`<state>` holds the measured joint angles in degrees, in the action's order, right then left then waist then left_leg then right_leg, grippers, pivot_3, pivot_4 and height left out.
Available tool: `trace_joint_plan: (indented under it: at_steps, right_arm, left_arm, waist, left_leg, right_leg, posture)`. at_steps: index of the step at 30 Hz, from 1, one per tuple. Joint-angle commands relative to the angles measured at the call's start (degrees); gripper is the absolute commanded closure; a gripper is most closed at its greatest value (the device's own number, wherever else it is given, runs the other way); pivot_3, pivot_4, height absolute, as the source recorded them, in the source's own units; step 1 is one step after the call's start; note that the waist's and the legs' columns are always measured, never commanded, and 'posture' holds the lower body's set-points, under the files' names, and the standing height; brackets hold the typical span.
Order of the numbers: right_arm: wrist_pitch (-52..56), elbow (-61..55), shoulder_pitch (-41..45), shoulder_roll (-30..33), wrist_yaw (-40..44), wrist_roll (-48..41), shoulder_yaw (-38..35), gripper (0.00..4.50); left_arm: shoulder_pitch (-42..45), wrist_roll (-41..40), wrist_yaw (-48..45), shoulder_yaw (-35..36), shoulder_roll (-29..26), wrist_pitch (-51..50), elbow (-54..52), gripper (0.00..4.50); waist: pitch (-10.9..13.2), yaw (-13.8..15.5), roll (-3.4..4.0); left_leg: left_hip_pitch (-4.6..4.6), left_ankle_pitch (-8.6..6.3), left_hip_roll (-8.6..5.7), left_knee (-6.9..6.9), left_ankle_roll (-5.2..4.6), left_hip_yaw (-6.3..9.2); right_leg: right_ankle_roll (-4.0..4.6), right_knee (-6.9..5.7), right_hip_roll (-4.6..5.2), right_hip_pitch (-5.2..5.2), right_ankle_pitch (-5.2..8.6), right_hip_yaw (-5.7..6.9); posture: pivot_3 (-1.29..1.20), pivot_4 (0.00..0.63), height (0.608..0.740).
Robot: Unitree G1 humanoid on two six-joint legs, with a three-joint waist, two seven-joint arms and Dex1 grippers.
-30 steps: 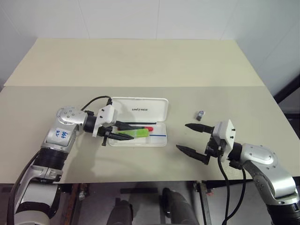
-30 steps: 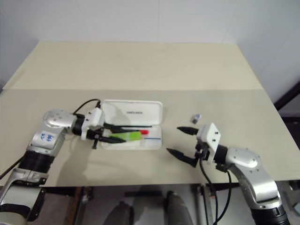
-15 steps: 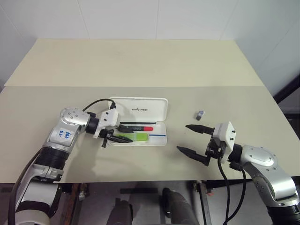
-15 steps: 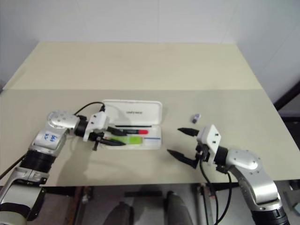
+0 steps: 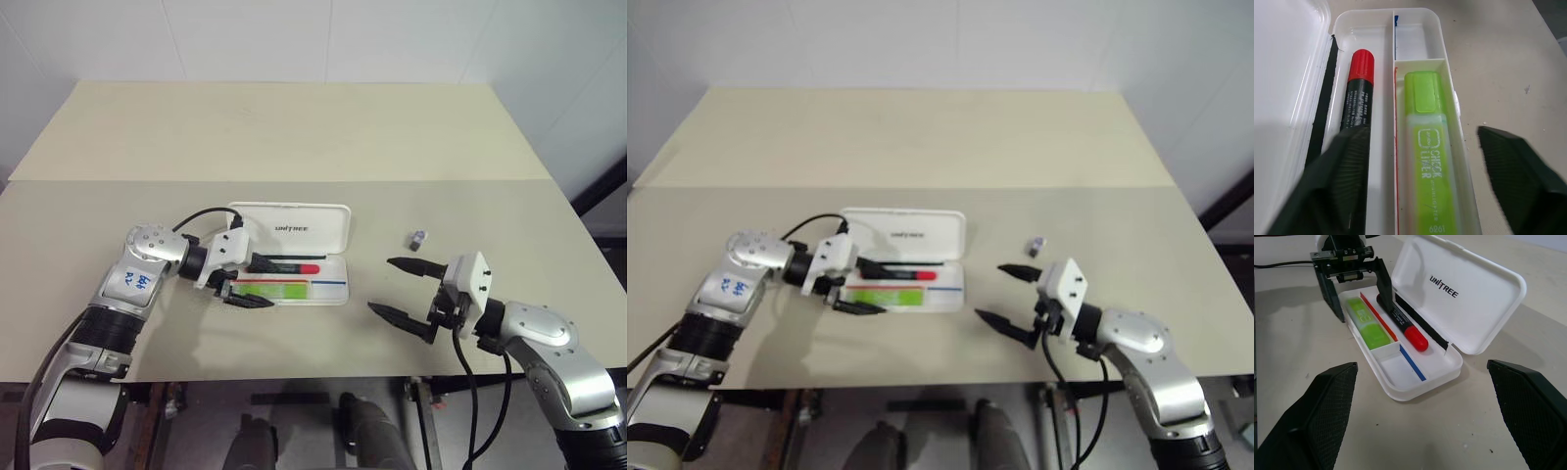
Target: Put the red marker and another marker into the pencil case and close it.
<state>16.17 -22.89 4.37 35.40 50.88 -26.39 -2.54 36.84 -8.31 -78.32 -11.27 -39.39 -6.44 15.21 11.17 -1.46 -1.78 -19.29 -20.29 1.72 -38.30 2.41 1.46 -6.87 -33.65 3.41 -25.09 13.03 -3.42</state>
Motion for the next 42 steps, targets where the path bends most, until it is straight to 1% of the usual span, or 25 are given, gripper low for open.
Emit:
trace_joint_plan:
  at_steps: [1, 5, 7, 11, 17, 23, 26, 30, 33, 37, 42]
  right_arm:
    - [-0.33, -2.22, 1.14, 0.16, -0.15, -0.43, -0.11, 0.00]
    - [0.00, -2.10, 1.60, 0.35, -0.25, -0.52, -0.44, 0.00]
    - [0.25, -2.16, 1.67, 0.51, -0.47, -0.54, -0.72, 0.00]
    - [0.97, -2.48, 1.58, 0.30, -2.60, -0.40, -1.95, 0.00]
    - [1.24, -1.06, 3.14, -0.45, -7.35, 1.50, -2.94, 0.00]
    - [0.63, 5.48, 6.97, -3.29, -12.74, 5.91, -1.69, 0.00]
    - [0.66, 9.24, 9.82, -5.67, -17.36, 10.34, -0.07, 0.00]
    - [4.11, 11.97, 11.77, -8.27, -22.83, 15.02, 1.95, 0.00]
    - [6.41, 13.60, 13.30, -10.41, -26.47, 17.22, 2.43, 0.00]
    - [9.95, 16.29, 16.22, -13.64, -31.79, 20.02, 2.51, 0.00]
    - [10.81, 18.45, 19.10, -16.81, -37.49, 22.09, 0.86, 0.00]
  left_arm:
    - [0.69, -0.79, 0.18, 0.90, -0.86, -1.25, -4.07, 0.05]
    - [-0.76, -2.65, 1.00, 2.41, -1.35, -3.80, -9.55, 0.05]
    - [-1.83, -4.69, 2.27, 4.27, -0.53, -3.01, -12.82, 0.05]
    - [-6.10, -13.72, 5.23, 9.43, 1.26, -8.09, -23.91, 0.05]
    - [-13.85, -20.69, 11.30, 16.01, 1.77, -11.25, -33.42, 0.05]
    - [-21.20, -22.43, 17.85, 21.26, 1.53, -11.82, -38.93, 0.05]
    - [-23.72, -23.72, 19.88, 24.93, 2.10, -10.20, -40.35, 0.05]
    - [-28.88, -27.85, 17.88, 30.42, 0.99, -9.27, -41.59, 0.05]
    - [-31.66, -29.55, 15.82, 33.01, -0.66, -8.85, -40.51, 0.05]
    - [-30.99, -36.20, 12.19, 35.36, -1.37, -10.40, -38.14, 0.05]
    - [-31.08, -40.24, 4.63, 35.28, -5.19, -12.62, -34.24, 0.05]
  waist:
    - [0.00, 0.00, 0.00]
    - [0.00, -0.01, 0.00]
    - [0.00, -0.05, 0.00]
    - [0.00, -0.07, 0.00]
    - [0.00, -0.11, 0.00]
    - [0.00, -0.16, 0.00]
    - [0.00, -0.17, 0.00]
    - [0.00, -0.25, 0.01]
    - [0.00, -0.27, 0.02]
    - [0.00, -0.19, 0.02]
    - [0.00, -0.39, 0.02]
  left_leg:
    - [0.00, 0.00, 0.00, 0.00, 0.00, 0.00]
    - [0.00, 0.00, 0.00, -0.02, 0.00, 0.01]
    - [0.00, 0.00, 0.00, -0.01, 0.00, 0.01]
    - [-0.01, 0.00, 0.00, -0.02, 0.00, 0.01]
    - [0.07, 0.01, 0.00, -0.05, 0.00, 0.00]
    - [0.10, 0.01, 0.00, -0.35, 0.00, 0.01]
    - [0.09, 0.01, 0.00, -0.49, 0.00, 0.02]
    - [0.07, 0.01, 0.00, -0.53, 0.01, 0.01]
    - [0.07, 0.01, 0.01, -0.46, 0.01, 0.02]
    - [0.05, 0.01, 0.00, -0.51, 0.01, 0.00]
    - [0.06, 0.01, 0.00, -0.48, 0.00, 0.01]
  right_leg:
    - [0.00, 0.00, 0.00, 0.00, 0.00, 0.00]
    - [0.00, -0.02, 0.00, 0.00, 0.00, -0.01]
    - [0.00, -0.03, 0.00, 0.00, 0.00, -0.01]
    - [0.00, -0.03, 0.01, 0.00, 0.00, -0.03]
    - [0.01, -0.12, 0.01, 0.00, 0.01, -0.08]
    - [0.03, -0.14, -0.01, 0.01, 0.02, -0.11]
    - [0.04, -0.19, -0.01, 0.03, 0.02, -0.11]
    - [0.06, -0.20, -0.01, 0.02, 0.02, -0.11]
    - [0.11, -0.20, -0.01, -0.03, 0.05, -0.10]
    - [0.20, -0.20, 0.00, -0.03, 0.10, -0.10]
    - [0.25, -0.19, -0.01, -0.03, 0.12, -0.10]
  posture:
    - [0.00, 0.150, 0.740]
    - [0.00, 0.150, 0.740]
    - [0.00, 0.150, 0.740]
    - [0.00, 0.150, 0.740]
    - [0.00, 0.150, 0.740]
    - [0.00, 0.150, 0.740]
    - [0.00, 0.150, 0.740]
    - [0.00, 0.150, 0.740]
    - [0.00, 0.150, 0.740]
    - [0.00, 0.150, 0.740]
    - [0.00, 0.150, 0.740]
